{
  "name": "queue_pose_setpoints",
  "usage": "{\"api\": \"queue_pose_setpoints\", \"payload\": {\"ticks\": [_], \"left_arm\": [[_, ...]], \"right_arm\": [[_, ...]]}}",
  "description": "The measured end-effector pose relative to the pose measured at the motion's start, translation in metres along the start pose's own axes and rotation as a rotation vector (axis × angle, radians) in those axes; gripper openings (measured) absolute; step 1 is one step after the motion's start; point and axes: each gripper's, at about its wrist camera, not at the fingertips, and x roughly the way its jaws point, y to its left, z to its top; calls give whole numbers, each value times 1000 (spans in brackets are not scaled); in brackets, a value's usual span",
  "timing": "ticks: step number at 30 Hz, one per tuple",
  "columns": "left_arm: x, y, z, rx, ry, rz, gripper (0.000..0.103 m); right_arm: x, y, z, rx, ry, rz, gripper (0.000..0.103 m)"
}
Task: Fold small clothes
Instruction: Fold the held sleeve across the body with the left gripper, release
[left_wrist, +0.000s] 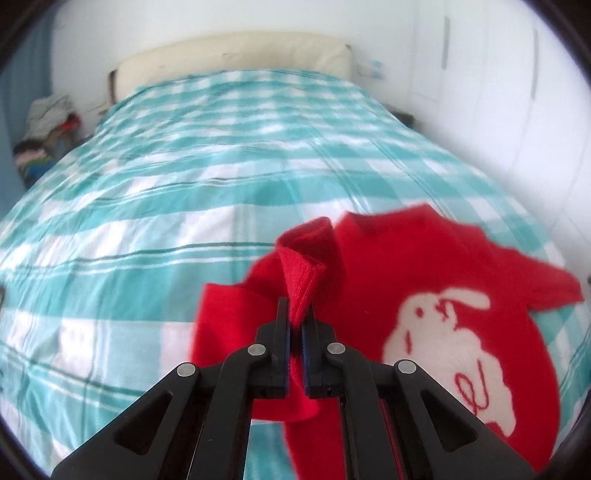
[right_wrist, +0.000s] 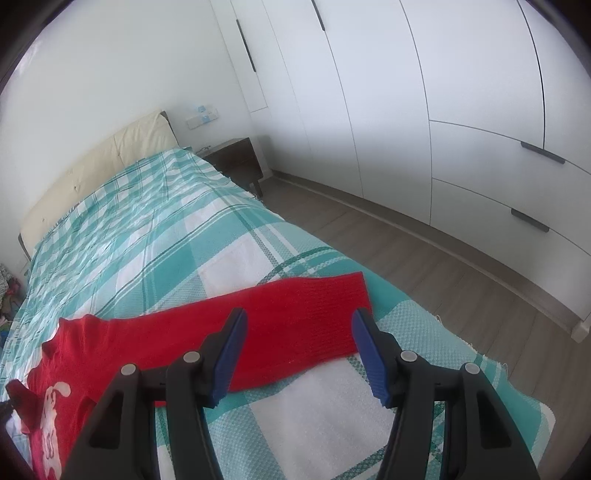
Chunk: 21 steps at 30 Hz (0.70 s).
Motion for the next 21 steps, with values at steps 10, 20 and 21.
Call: {"api": "queue_pose_setpoints", "payload": {"ticks": [10,20,21], "left_arm": [[-59,221,-72,-565,0,456,3],[-33,253,-140,-664,143,556,2],[-30,253,-144,-667,156,557,2]], "right_arm": [[-4,10,1,-38,-19,16,59],[-1,16,-2,-90,-24,-17,59],[0,17,-3,-93,-23,-20,59]]}}
